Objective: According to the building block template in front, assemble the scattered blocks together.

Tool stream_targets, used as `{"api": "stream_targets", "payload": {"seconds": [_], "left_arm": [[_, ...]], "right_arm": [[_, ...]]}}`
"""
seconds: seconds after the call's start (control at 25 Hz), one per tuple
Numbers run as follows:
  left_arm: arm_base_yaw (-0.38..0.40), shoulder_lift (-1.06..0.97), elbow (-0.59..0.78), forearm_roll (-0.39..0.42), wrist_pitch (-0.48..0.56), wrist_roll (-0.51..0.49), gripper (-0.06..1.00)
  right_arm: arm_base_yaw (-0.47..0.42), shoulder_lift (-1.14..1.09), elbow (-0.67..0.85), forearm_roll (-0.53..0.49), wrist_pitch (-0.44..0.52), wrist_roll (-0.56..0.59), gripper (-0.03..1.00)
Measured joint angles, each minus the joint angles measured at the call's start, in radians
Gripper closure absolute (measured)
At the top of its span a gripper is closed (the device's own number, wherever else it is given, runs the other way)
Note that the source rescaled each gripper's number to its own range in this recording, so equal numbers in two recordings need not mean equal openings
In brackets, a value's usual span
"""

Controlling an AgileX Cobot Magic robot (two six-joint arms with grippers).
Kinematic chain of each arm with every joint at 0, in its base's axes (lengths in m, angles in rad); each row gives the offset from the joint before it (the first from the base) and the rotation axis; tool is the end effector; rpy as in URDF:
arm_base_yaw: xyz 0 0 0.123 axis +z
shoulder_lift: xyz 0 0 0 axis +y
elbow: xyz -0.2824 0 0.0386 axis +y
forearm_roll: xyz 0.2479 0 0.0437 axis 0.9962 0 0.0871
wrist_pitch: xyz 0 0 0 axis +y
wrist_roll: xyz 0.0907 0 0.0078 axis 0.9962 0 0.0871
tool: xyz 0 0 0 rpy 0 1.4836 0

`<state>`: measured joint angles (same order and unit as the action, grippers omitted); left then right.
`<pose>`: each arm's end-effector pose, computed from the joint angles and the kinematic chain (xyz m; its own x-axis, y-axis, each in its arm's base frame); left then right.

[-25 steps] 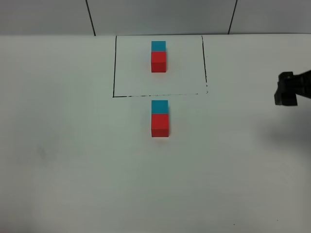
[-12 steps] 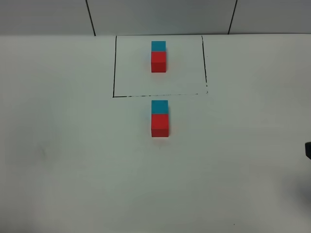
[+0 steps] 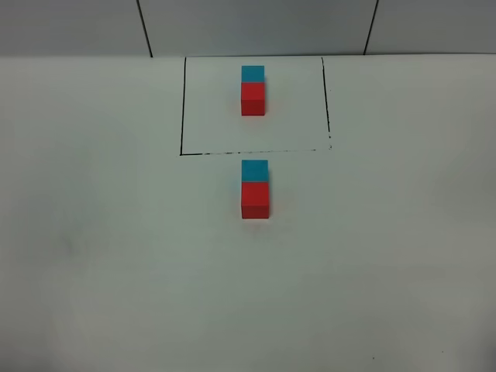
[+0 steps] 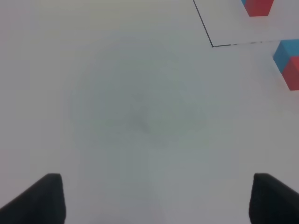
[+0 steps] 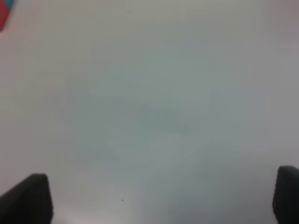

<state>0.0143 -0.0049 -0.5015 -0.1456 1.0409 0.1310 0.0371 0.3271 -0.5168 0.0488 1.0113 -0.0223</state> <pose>-0.0053 -0.0115 0.2799 -0.4220 0.0505 -0.9052 0.1232 0.9924 -0.0020 0.0475 0.0055 0.2789 -0.6695 -0.0212 -0.7425 -0.0653 0.9974 0.0304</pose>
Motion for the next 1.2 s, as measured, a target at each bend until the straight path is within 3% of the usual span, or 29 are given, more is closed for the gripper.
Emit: {"api": "stream_targets", "payload": {"seconds": [0.24, 0.44, 1.2], "left_arm": [[0.0, 0.0, 0.0, 0.0, 0.0, 0.0, 0.26], [0.0, 0.0, 0.0, 0.0, 0.0, 0.0, 0.26], [0.0, 0.0, 0.0, 0.0, 0.0, 0.0, 0.26]], "right_arm": [[0.078, -0.123, 0.007, 0.002, 0.046, 0.0, 0.15], [0.087, -0.266, 0.027, 0.004, 0.044, 0.002, 0.22], [0.11, -0.33, 0.027, 0.029, 0.045, 0.0, 0.23]]}}
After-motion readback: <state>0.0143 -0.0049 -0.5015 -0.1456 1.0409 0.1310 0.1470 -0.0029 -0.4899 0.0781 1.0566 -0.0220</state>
